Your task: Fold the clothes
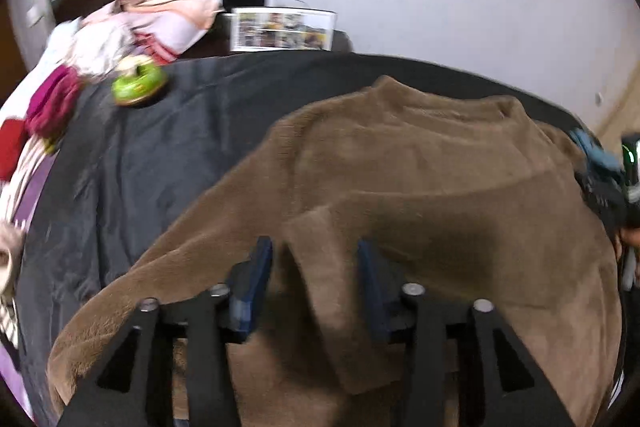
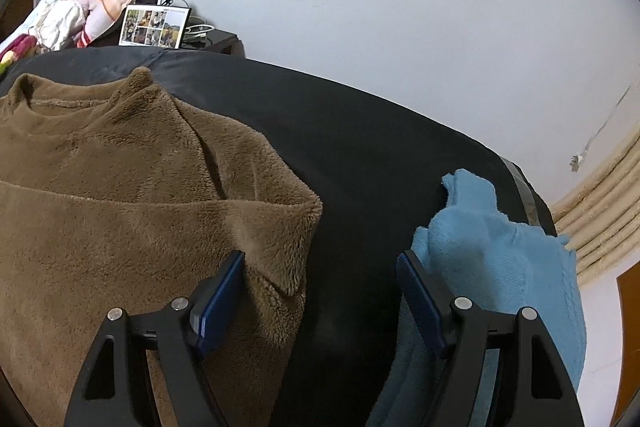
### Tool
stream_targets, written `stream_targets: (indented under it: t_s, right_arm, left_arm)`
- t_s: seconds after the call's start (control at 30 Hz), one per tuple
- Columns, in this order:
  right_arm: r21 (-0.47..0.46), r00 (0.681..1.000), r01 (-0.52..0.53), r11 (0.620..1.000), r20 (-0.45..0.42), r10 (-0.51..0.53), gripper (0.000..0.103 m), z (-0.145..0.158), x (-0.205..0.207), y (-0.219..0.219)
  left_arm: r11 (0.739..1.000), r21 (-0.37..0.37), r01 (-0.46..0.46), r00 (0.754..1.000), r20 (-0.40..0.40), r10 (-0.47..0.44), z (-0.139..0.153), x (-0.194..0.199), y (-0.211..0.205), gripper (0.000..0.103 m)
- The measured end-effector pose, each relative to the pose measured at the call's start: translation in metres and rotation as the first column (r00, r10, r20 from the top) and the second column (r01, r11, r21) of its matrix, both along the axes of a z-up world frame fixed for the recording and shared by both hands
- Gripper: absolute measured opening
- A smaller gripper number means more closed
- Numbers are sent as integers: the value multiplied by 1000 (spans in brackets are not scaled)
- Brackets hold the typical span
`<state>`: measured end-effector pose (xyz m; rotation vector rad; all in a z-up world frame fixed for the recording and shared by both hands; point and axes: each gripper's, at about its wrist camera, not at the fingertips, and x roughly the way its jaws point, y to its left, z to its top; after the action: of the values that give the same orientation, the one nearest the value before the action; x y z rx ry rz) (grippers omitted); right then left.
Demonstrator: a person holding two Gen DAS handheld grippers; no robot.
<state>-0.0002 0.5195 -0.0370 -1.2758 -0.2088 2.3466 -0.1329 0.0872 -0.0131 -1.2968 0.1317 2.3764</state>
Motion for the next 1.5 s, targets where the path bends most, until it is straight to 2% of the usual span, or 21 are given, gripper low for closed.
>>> stream_targets:
  t_s: [0.07,0.17,0.27,0.43,0.57,0.6,0.63,0.67,0.7,0.73,0.77,0.83,0.93,1.0,1.1,1.13,1.3,1.4,1.5]
  right_arm:
    - [5,1000,2,1000,-1,-2,77,0,1,2]
    - [20,1000,9,1000,-4,-8,78,0,-1,3]
    - [29,1000,20,999,-8,-20,79,0,-1,4]
    - [25,999,30,999,-12,-30,79,-1,-1,6]
    - [36,1000,25,999,-16,-25,79,-2,0,4]
    - [39,1000,24,999,-17,-24,79,-2,0,3]
    - [42,1000,23,999,-18,-22,79,-2,1,2]
    - [41,1000,23,999,-19,-22,79,-2,1,2]
    - [39,1000,23,999,-20,-22,79,-2,1,2]
    - [37,1000,23,999,-21,-22,79,-2,1,2]
    - [36,1000,23,999,-23,-22,79,-2,2,2]
    - [28,999,24,999,-25,-23,79,-2,2,2]
    - [24,999,29,999,-27,-29,82,-2,1,4]
    - [25,999,31,999,-25,-30,83,-2,1,3]
    - [27,999,31,999,-25,-30,83,-2,1,2]
    - [26,999,30,999,-24,-29,83,-2,1,2]
    - [4,998,-19,1000,-55,19,83,5,10,-1]
    - [-25,991,-75,997,-113,71,83,20,29,-10]
    - [-69,976,-147,987,-173,133,83,38,58,-18]
  left_arm:
    - [999,32,-10,1000,20,10,-3,0,-6,59]
    - [999,36,-13,999,40,12,-5,7,-10,69]
    - [996,79,32,997,70,-38,-5,21,-10,79]
    - [986,125,108,987,109,-122,-13,47,-10,80]
    - [990,104,90,985,138,-104,-27,48,1,79]
    - [993,99,70,989,123,-82,-27,48,3,77]
    - [995,93,47,991,118,-58,-26,47,4,70]
    - [996,87,26,993,113,-36,-24,47,4,46]
    - [997,83,11,994,106,-20,-22,45,5,34]
    - [997,73,-3,996,92,-4,-19,44,5,32]
    - [999,41,-13,998,56,11,-14,45,5,26]
    - [999,-46,-16,1000,-25,15,-5,49,6,25]
    - [989,-150,9,997,-79,-21,-2,56,9,25]
    - [971,-235,38,995,-85,-60,-10,60,16,28]
    - [961,-269,54,995,-66,-74,-19,57,22,32]
    - [967,-252,48,996,-65,-67,-17,56,20,34]
    - [993,-115,0,995,-98,-11,2,59,12,64]
    - [997,-80,-11,989,-145,-1,12,65,17,70]
    - [998,-65,13,988,-153,-22,10,70,28,74]
